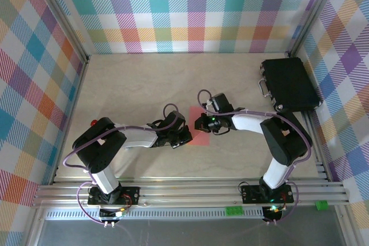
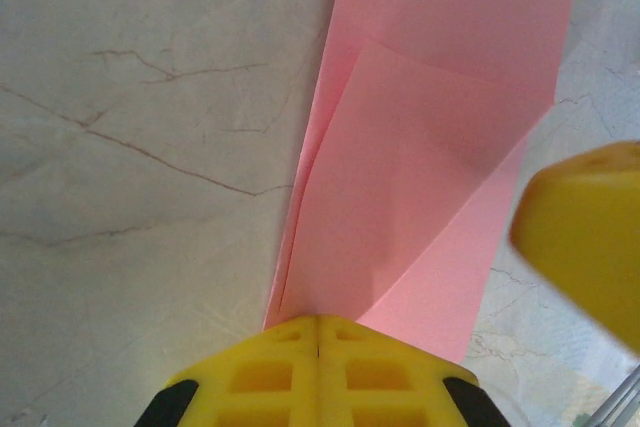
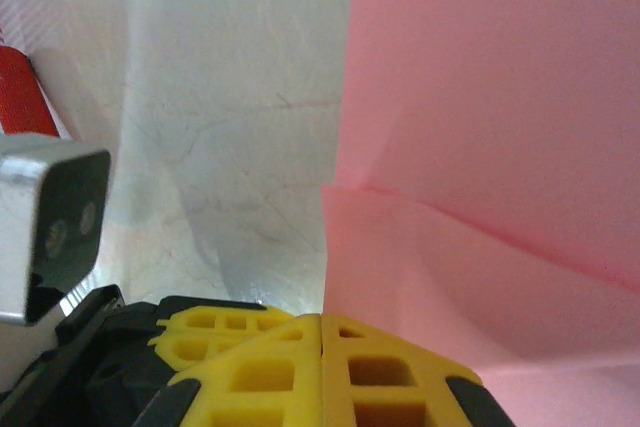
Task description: Fold a paper plane with a square sheet of paper (pick it up from the middle)
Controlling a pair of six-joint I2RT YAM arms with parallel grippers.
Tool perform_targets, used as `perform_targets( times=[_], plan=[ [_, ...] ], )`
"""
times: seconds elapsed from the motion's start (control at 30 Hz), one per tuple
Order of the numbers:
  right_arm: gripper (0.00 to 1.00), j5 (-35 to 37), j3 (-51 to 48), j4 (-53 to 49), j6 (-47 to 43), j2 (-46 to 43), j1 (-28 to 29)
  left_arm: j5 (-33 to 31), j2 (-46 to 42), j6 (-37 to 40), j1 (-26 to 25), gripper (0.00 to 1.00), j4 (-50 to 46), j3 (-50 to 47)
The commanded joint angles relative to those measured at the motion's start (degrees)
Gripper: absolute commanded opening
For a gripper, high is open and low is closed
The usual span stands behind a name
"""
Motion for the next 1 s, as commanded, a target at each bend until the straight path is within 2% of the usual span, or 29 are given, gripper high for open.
perform_targets(
  times=[0.0,0.27,0.57,0.8,0.97],
  plan=[
    [0.01,0.7,-1.0,1.3,2.7,1.5,1.5,-1.3,1.6,-0.9,0.4,0.0,-3.7,0.1],
    [0.0,2.2,-3.1,3.1,6.2,4.1,2.5,-1.9,1.2,-1.8,0.4,0.0,-3.8,-0.7],
    [0.0,5.7,-3.7,1.0,4.5,5.1,1.6,-2.4,1.5,-3.2,0.3,0.0,-7.9,-0.8],
    [0.0,5.0,-2.6,0.1,2.1,4.5,-6.2,-2.3,1.5,-4.4,0.3,0.0,-11.4,-1.9],
    [0.05,4.7,-1.6,-2.0,1.2,3.8,-12.1,-2.1,1.2,-4.1,0.3,0.0,-11.0,-1.9]
  ],
)
